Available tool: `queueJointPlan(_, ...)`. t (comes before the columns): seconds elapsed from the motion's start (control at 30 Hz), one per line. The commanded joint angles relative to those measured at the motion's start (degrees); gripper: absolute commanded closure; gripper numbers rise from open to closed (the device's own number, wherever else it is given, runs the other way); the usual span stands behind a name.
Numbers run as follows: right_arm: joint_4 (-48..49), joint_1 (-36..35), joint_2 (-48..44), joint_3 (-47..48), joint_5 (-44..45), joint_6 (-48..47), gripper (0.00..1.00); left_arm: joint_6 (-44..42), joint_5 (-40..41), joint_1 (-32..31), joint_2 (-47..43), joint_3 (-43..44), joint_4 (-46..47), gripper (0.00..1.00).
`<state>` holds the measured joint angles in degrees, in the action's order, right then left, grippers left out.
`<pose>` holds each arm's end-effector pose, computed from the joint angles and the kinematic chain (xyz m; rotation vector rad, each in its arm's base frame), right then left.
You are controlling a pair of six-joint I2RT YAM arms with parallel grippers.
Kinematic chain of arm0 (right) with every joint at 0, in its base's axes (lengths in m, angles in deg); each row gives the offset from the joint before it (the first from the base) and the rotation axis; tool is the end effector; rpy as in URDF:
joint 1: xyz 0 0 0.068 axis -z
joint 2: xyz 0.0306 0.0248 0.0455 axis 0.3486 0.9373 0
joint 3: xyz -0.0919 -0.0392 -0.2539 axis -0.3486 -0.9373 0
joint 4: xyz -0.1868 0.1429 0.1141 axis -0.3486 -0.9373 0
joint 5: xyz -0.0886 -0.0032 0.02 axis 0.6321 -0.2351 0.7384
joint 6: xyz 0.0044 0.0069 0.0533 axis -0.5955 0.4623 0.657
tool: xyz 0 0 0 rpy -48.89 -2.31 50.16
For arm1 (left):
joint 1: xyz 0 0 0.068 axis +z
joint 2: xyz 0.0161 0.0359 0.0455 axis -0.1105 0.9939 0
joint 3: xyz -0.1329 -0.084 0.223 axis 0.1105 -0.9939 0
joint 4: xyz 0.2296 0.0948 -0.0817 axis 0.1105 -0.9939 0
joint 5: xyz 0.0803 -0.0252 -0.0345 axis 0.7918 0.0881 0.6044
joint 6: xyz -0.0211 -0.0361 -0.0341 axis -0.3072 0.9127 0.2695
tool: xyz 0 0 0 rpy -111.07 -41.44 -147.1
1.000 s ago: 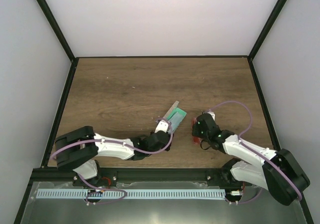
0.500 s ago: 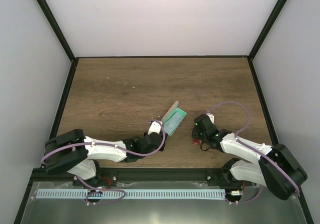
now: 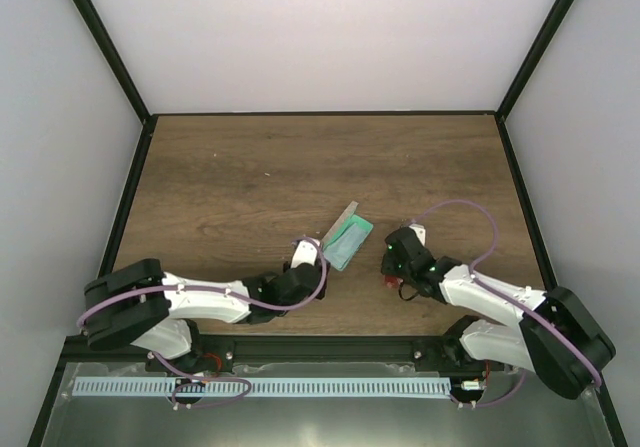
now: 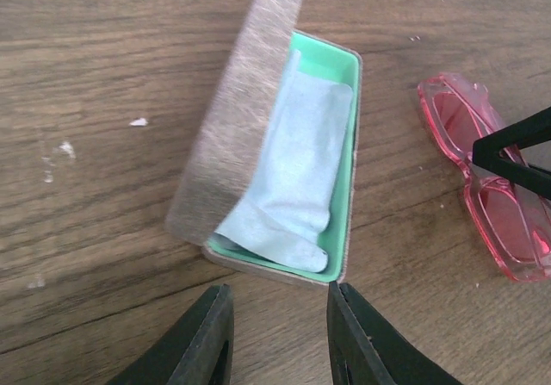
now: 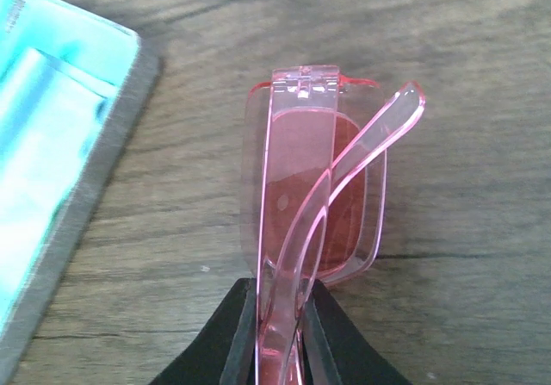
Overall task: Organize the sunglasses
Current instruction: Pick up the sunglasses from the center of the board.
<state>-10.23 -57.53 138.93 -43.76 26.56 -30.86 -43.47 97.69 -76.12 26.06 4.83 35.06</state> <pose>0.1556 0.1074 0.1387 0.2533 2.5085 0.2877 0.1074 -0.2439 0.1469 0.3398 2.1883 -0.5384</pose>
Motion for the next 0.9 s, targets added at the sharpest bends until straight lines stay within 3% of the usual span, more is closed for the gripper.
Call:
queueJointPlan(0.0,-0.32,-1.68,-0.36,4.7,1.74,0.42,0.92,0.92,4.02,0.73,-4.93,-2.54,-0.53,0.68)
queueJointPlan(0.37,1.51,-5.85,8.73,13.71,3.7,2.32,0.92,4.09,7.39,2.97,-19.06,-8.48,-8.29,0.64)
queueJointPlan(0.87,7.43,-9.97,22.71,21.7,7.48,13.39,0.96,6.42,10.56,3.49,-23.49,-10.37,-14.85,0.59)
